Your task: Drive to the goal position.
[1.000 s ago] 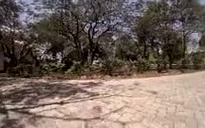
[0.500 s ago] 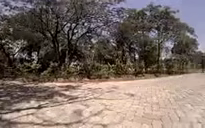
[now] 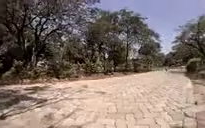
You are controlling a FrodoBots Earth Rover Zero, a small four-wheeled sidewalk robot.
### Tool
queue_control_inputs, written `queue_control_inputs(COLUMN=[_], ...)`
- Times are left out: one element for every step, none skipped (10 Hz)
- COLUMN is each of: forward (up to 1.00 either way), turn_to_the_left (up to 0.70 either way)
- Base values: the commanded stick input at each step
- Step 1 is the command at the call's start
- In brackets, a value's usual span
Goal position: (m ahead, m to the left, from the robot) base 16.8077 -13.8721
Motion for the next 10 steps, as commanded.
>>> queue_control_inputs(forward=[0.0, 0.0, 0.0, 0.0, 0.0, 0.11, 0.25, 0.67, 0.7, 0.7], turn_to_the_left=[-0.7, -0.7, -0.7, -0.7, -0.7, -0.09, -0.01, 0.0, 0.0, 0.0])
